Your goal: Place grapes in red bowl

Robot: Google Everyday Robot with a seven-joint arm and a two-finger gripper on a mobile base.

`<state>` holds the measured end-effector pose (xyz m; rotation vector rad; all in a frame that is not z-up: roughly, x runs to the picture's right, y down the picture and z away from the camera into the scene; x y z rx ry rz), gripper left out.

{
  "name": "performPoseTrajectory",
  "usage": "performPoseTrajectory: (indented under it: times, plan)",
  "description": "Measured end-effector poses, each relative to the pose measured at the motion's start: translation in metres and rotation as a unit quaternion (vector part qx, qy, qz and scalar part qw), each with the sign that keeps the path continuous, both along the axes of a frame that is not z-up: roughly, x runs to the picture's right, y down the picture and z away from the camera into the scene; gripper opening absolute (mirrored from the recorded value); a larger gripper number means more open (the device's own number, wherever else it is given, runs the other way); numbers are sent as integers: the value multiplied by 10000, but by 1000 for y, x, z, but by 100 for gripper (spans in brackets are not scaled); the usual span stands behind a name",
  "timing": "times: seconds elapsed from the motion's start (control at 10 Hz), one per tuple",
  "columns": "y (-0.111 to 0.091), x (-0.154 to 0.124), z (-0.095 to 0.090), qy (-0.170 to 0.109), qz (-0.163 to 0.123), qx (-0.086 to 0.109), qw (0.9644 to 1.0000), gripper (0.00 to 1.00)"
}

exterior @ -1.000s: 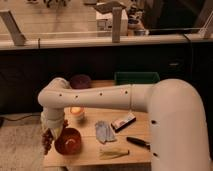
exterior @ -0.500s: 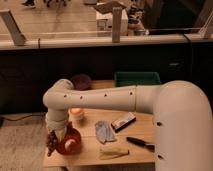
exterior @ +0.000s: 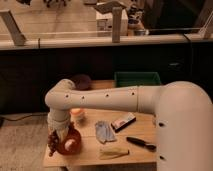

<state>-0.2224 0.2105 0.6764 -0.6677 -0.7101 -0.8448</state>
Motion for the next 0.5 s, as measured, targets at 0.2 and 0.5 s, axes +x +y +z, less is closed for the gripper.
performPoseTrajectory:
  times: [0.2,0.5]
  plan:
    - [-2,4,1,67,81,10,9999,30]
    - [-3,7,1,107,147,24,9998,60]
